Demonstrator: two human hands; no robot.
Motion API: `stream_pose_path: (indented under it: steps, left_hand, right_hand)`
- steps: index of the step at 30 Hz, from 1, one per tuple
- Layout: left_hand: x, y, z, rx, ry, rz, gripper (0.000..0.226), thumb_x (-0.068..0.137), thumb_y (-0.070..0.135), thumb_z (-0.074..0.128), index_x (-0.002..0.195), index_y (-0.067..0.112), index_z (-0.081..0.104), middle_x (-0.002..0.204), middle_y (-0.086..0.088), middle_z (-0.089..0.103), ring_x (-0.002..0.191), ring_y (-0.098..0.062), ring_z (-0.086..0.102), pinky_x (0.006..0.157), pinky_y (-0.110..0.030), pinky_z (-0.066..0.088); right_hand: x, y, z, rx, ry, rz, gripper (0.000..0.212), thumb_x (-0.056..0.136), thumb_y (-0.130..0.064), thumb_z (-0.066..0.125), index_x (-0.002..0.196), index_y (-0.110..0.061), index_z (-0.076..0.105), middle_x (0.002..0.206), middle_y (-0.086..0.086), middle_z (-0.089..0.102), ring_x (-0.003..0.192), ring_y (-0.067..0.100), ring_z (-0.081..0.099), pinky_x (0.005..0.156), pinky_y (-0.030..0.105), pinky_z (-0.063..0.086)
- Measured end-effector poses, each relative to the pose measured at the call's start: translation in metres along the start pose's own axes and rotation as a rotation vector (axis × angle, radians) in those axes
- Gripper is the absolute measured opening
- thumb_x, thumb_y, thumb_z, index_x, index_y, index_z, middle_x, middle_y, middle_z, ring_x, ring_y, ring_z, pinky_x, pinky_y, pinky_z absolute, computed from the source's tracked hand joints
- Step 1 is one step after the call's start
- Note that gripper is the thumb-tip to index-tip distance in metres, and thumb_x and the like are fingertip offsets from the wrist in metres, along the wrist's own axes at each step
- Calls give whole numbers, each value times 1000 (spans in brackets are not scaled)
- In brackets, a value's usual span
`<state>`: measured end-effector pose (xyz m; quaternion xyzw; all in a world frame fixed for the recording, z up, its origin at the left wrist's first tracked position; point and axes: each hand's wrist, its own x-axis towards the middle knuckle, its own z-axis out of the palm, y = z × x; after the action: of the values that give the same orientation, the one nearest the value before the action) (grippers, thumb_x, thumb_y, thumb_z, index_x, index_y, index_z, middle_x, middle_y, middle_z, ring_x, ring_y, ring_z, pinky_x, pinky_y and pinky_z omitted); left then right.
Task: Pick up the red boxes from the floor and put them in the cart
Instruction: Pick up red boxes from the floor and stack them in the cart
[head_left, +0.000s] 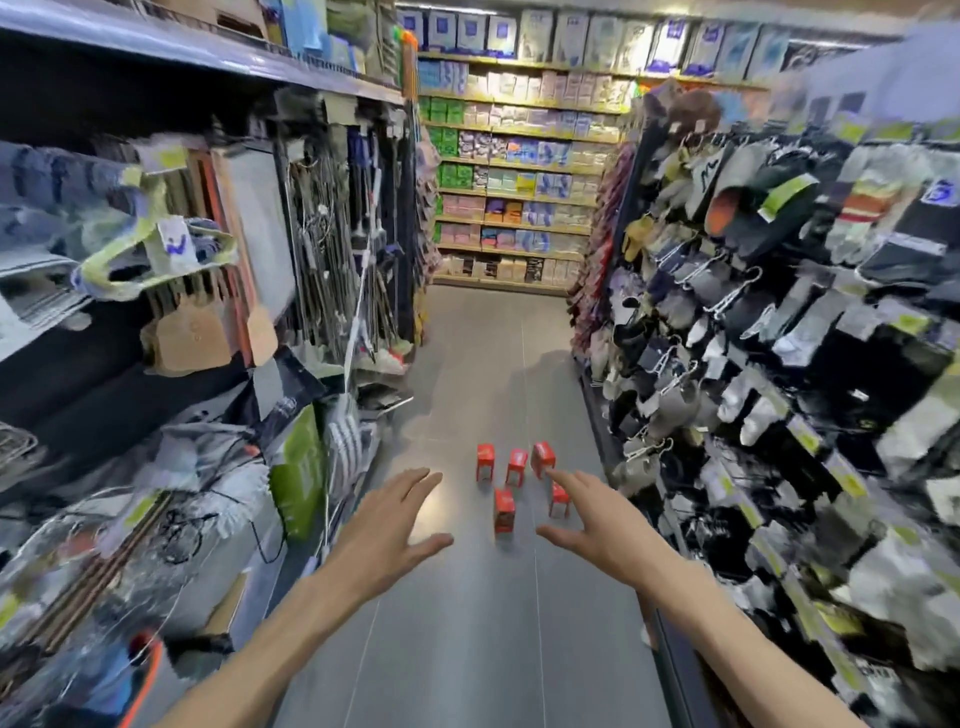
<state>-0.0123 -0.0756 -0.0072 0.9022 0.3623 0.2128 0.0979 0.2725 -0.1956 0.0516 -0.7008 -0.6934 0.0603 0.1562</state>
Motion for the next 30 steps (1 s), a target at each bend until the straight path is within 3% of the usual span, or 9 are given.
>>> stream_pose_path:
  steps: [6, 11, 20, 30]
  left_hand:
    - [145, -78, 22, -5, -18, 44, 76, 90, 57, 60, 151, 20, 34, 153, 1, 37, 142, -19, 33, 114, -31, 24]
    - [269, -164, 49, 28, -44, 74, 73, 90, 58, 58, 150, 24, 33, 153, 2, 37, 140, -18, 34, 112, -39, 34]
    - [478, -302, 63, 22, -37, 58, 74, 90, 55, 59, 150, 19, 35, 152, -2, 39, 140, -21, 35, 115, -40, 31]
    - [727, -436, 120, 12, -125, 296, 72, 92, 42, 64, 152, 26, 30, 155, 2, 36, 140, -18, 34, 115, -34, 28]
  right_hand:
    - [159, 57, 14, 21, 15, 36, 75, 83, -62, 59, 145, -24, 39, 136, -3, 53, 127, 18, 48, 101, 36, 42]
    - [304, 112, 30, 38, 37, 25, 73, 87, -53, 65, 147, -22, 39, 142, -1, 51, 130, 17, 46, 105, 28, 35]
    - [561, 167, 36, 10, -20, 29, 77, 88, -61, 57, 151, -26, 29, 146, 6, 46, 131, 24, 45, 104, 36, 39]
    - [769, 248, 65, -4, 77, 184, 75, 89, -55, 60, 150, -21, 31, 148, 1, 44, 134, 19, 41, 107, 32, 35]
